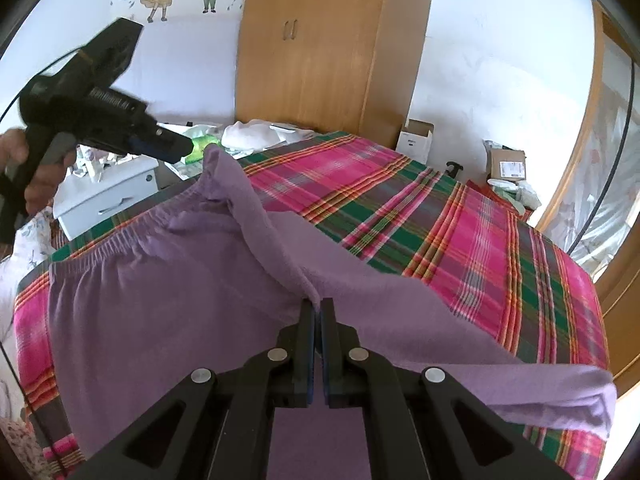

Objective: Fold clothes

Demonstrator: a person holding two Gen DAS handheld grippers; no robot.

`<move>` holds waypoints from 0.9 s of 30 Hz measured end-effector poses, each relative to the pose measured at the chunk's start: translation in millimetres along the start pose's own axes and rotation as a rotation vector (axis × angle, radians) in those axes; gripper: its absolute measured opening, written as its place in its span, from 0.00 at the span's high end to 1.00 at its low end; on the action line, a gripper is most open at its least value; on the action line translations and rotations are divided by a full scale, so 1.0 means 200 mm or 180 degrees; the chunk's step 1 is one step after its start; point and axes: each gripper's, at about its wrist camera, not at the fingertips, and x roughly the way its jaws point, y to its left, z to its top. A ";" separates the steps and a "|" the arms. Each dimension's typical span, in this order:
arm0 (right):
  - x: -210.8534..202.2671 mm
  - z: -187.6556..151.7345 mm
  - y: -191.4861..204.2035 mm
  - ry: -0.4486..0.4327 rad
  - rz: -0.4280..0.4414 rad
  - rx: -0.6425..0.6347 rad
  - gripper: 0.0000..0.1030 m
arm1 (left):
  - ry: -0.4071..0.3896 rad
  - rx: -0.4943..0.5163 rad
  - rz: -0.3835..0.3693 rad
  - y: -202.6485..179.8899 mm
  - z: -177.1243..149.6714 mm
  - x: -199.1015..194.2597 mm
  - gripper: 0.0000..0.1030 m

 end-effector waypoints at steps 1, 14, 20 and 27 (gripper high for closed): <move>0.00 -0.02 0.01 -0.0029 -0.0025 -0.0023 0.97 | 0.0056 -0.0166 -0.0068 0.02 0.01 0.01 0.72; -0.01 -0.13 0.12 -0.0129 -0.0250 -0.0364 0.97 | 0.0243 -0.1034 -0.0227 0.07 0.00 0.05 0.56; -0.03 -0.15 0.16 -0.0158 -0.0274 -0.0591 0.97 | 0.0175 -0.1541 -0.0232 0.14 0.01 0.07 0.56; -0.04 -0.18 0.16 -0.0180 -0.0245 -0.0690 0.97 | 0.0336 -0.1871 -0.0122 0.17 0.02 0.16 0.56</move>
